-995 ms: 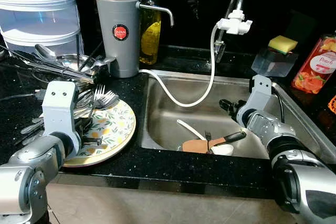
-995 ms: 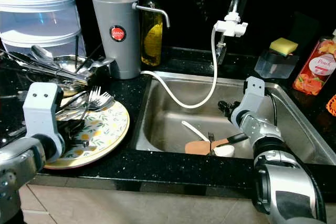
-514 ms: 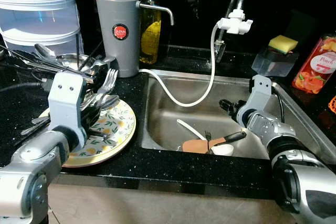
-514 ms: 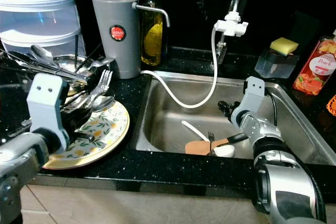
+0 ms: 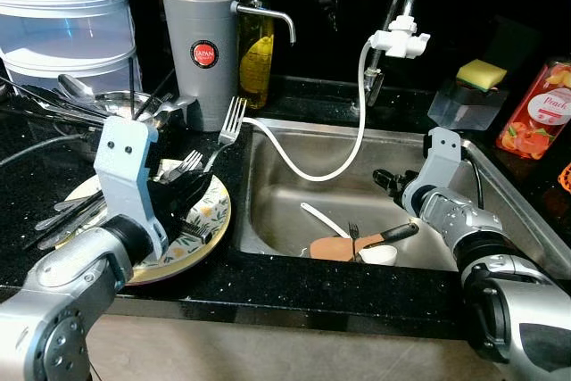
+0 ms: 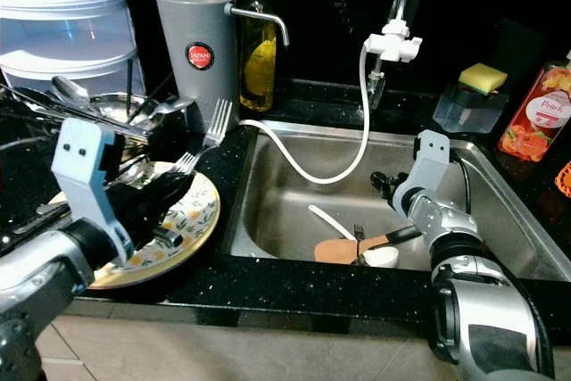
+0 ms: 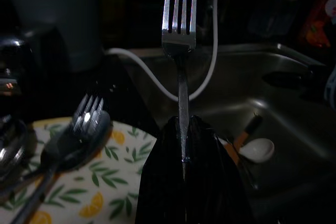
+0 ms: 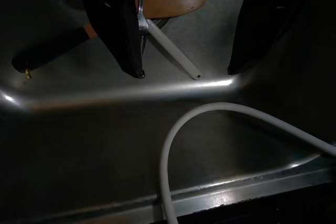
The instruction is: Kitchen organization
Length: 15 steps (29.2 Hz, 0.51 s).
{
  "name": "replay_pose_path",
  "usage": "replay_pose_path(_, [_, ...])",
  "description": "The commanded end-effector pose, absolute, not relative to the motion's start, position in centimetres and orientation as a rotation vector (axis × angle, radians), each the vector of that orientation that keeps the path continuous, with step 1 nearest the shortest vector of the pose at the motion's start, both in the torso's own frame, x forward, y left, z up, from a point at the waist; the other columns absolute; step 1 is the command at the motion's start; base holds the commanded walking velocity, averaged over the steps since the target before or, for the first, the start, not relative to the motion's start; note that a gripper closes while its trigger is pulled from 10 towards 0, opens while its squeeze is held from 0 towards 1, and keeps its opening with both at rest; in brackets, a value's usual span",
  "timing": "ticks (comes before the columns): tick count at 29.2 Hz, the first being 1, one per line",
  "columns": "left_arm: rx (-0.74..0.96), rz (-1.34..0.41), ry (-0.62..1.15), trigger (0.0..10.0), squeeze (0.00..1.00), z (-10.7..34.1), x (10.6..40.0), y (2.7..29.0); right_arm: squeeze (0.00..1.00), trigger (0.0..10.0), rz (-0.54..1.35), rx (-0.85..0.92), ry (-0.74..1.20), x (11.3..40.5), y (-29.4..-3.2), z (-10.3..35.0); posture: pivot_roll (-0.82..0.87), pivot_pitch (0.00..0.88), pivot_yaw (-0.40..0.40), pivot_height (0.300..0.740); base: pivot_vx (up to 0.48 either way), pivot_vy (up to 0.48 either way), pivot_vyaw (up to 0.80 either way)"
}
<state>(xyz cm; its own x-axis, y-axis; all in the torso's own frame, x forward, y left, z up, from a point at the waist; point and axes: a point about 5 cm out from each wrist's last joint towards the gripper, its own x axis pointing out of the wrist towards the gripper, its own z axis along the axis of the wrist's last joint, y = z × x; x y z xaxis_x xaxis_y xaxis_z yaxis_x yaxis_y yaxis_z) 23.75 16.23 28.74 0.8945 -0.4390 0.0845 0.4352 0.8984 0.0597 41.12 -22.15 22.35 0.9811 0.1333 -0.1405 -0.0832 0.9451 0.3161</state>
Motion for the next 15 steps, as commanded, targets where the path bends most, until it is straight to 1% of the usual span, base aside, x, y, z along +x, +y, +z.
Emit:
replay_pose_path(1, [0.126,-0.427,-0.079,10.0,0.0,28.5,24.4,16.3,0.0,10.0,0.206,0.343,0.112,41.4,-20.9,23.9,0.2,0.108,-0.081,0.74,0.0,0.0,0.0])
replay_pose_path(2, [0.126,-0.427,-0.079,10.0,0.0,28.5,24.4,16.3,0.0,10.0,0.206,0.343,0.112,41.4,-20.9,23.9,0.2,0.108,-0.081,0.74,0.0,0.0,0.0])
replay_pose_path(3, [0.165,-0.409,-0.064,10.0,0.0,28.3,24.8,16.4,0.0,10.0,0.259,0.353,0.095,41.4,-20.2,24.5,0.2,0.108,-0.081,0.74,0.0,0.0,0.0])
replay_pose_path(5, [0.165,-0.409,-0.064,10.0,0.0,28.3,24.8,16.4,0.0,10.0,0.259,0.353,0.095,41.4,-20.2,24.5,0.2,0.108,-0.081,0.74,0.0,0.0,0.0])
replay_pose_path(6, [0.282,-0.36,-0.042,10.0,0.0,28.0,25.4,16.7,0.0,10.0,0.351,0.359,0.077,41.3,-19.0,25.2,0.2,0.107,-0.082,0.74,0.0,0.0,0.0])
replay_pose_path(7, [0.282,-0.36,-0.042,10.0,0.0,28.0,25.4,16.7,0.0,10.0,0.351,0.359,0.077,41.3,-19.0,25.2,0.2,0.107,-0.082,0.74,0.0,0.0,0.0])
replay_pose_path(8, [0.379,-0.314,-0.05,10.0,0.0,28.1,26.3,17.0,0.0,10.0,0.499,0.367,0.043,40.7,-17.5,26.2,0.19,0.106,-0.079,0.74,0.0,0.0,0.0])
replay_pose_path(9, [0.379,-0.314,-0.05,10.0,0.0,28.1,26.3,17.0,0.0,10.0,0.499,0.367,0.043,40.7,-17.5,26.2,0.19,0.106,-0.079,0.74,0.0,0.0,0.0])
replay_pose_path(11, [0.484,-0.275,-0.099,10.0,0.0,28.8,27.5,17.3,0.0,10.0,0.727,0.399,-0.012,39.1,-15.4,27.5,0.18,0.104,-0.079,0.74,0.0,0.0,0.0])
replay_pose_path(12, [0.489,-0.277,-0.134,10.0,0.0,29.4,27.8,17.2,0.0,10.0,0.793,0.431,-0.026,38.3,-14.9,27.8,0.17,0.103,-0.075,0.74,0.0,0.0,0.0])
replay_pose_path(14, [0.491,-0.31,-0.21,10.0,0.0,30.6,28.0,16.6,0.0,10.0,0.866,0.495,-0.044,37.2,-14.4,28.0,0.17,0.102,-0.073,0.74,0.0,0.0,0.0])
replay_pose_path(15, [0.491,-0.31,-0.21,10.0,0.0,30.6,28.0,16.6,0.0,10.0,0.866,0.495,-0.044,37.2,-14.4,28.0,0.17,0.102,-0.073,0.74,0.0,0.0,0.0])
